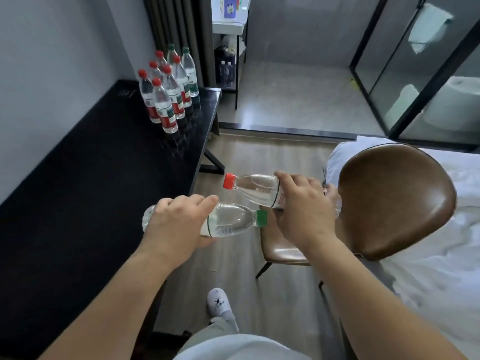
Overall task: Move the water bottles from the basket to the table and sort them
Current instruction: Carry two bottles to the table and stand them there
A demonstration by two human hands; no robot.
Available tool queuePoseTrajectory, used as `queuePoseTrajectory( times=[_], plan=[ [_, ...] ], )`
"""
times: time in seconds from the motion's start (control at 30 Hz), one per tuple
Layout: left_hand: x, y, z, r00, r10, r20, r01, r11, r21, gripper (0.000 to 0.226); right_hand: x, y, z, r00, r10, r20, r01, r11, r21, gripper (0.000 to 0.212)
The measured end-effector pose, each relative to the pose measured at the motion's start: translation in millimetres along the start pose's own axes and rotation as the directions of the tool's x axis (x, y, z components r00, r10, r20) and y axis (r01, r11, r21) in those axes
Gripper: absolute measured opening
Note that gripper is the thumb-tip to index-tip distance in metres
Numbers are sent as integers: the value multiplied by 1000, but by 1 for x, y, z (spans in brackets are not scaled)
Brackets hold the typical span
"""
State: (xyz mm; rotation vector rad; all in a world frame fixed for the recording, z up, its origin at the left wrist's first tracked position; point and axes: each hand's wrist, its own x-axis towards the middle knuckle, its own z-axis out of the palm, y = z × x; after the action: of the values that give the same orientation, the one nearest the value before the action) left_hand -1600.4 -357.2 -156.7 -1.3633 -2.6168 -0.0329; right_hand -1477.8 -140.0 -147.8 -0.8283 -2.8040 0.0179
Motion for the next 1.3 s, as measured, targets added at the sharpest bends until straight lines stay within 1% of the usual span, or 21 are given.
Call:
queuePoseTrajectory(
  times=[0.17,0.27,0.37,0.6,0.73,0.83,0.93,1.1,1.3],
  plan=[
    [60,-63,11,999,-36,-14,36,999,-14,73,83,-34,9,999,-24,30,23,1000,21,77],
    [84,-95,13,996,-85,-10,85,996,-36,74,125,-56,12,996,-54,67,51,998,48,75],
    [101,-122,14,989,-149,-4,149,987,-58,74,162,-78,17,993,-96,63,92,994,64,77],
    [118,-169,21,954,-300,8,300,951,-72,75,240,-126,37,962,-259,90,250,963,104,76],
    [127,-191,26,905,-425,13,425,904,-52,74,286,-155,55,920,-381,85,372,922,107,79],
    [137,-203,30,848,-529,13,530,848,-33,71,323,-178,71,862,-498,93,486,865,126,83],
    [151,-209,35,768,-640,22,640,768,20,70,361,-199,90,780,-619,89,602,782,164,84],
    [180,-200,36,586,-807,74,804,591,69,69,416,-221,111,611,-786,94,763,616,195,83],
    [201,-176,27,399,-908,129,900,414,134,65,447,-239,125,405,-908,108,872,419,253,82]
  ],
)
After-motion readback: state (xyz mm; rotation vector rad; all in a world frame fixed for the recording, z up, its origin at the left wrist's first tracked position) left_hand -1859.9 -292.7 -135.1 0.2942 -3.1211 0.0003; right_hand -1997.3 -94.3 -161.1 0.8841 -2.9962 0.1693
